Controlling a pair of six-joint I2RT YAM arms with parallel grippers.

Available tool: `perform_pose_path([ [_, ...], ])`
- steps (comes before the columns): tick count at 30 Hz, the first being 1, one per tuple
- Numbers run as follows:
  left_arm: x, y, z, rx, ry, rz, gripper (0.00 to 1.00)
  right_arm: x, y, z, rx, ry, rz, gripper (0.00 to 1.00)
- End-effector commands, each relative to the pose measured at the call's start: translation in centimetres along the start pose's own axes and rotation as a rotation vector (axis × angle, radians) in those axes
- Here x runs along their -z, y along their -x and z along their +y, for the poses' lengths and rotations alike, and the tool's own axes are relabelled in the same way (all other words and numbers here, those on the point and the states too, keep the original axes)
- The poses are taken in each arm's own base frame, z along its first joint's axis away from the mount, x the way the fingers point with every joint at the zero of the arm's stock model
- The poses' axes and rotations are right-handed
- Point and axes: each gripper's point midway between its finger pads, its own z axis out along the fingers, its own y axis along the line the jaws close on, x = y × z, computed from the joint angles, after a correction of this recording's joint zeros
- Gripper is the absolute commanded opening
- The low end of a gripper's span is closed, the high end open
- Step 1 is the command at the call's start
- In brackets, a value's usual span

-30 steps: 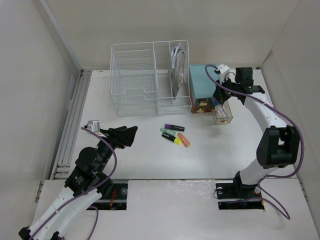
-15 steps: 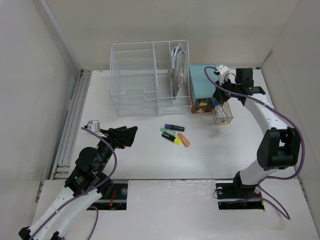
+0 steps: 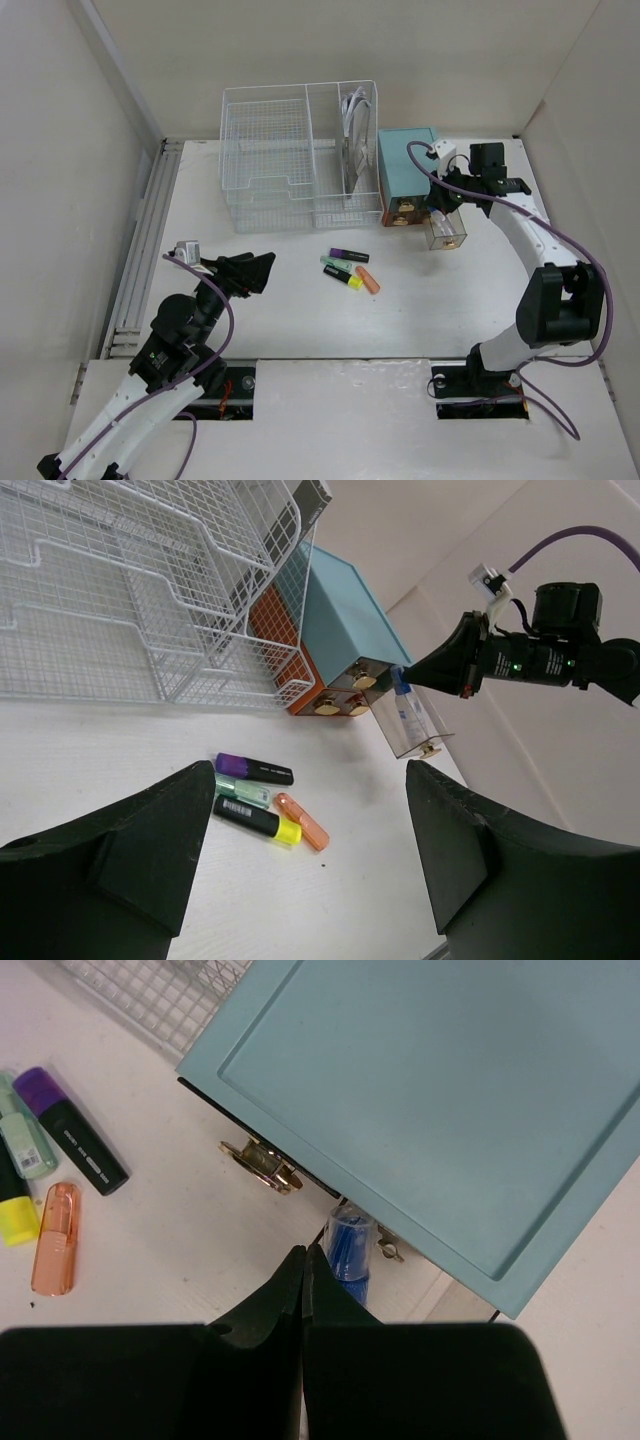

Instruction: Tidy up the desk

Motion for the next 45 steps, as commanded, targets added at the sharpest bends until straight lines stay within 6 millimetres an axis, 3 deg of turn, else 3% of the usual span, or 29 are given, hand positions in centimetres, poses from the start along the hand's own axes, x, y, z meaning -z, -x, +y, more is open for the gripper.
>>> perform_pose_path([
  [1, 0.1, 0.7, -0.8, -0.009, -0.041, -0.028, 0.74, 0.7, 1.0, 0.3, 0.031, -0.003, -0.028, 0.00],
  [13, 0.1, 0.7, -0.8, -0.009, -0.041, -0.028, 0.74, 1.4, 4.8, -0.4, 0.045, -0.013, -0.125, 0.00],
  [22, 0.3, 0.7, -0.8, -0.009, -0.041, -0.028, 0.74, 0.3, 3.7, -1.5, 0.013, -0.054, -0.090, 0.00],
  [29, 0.5, 0.7, -0.7, -0.009, -0.041, -0.028, 0.74, -0.7, 1.9, -1.2, 0.000, -0.044, -0.034, 0.00],
  [33, 0.5, 0.8, -0.6, -0.009, -0.034, -0.034, 0.74, -0.3, 1.4, -1.1, 0.006, -0.057, -0.020, 0.00],
  [43, 0.5, 0.8, -0.6, -0.009, -0.034, -0.034, 0.74, 0.3, 1.8, -1.2, 0.014, -0.077, -0.029, 0.00],
  [45, 0.5, 0.8, -0.6, -0.009, -0.034, -0.034, 0.74, 0.2, 1.8, -0.3, 0.018, -0.028, -0.038, 0.00],
])
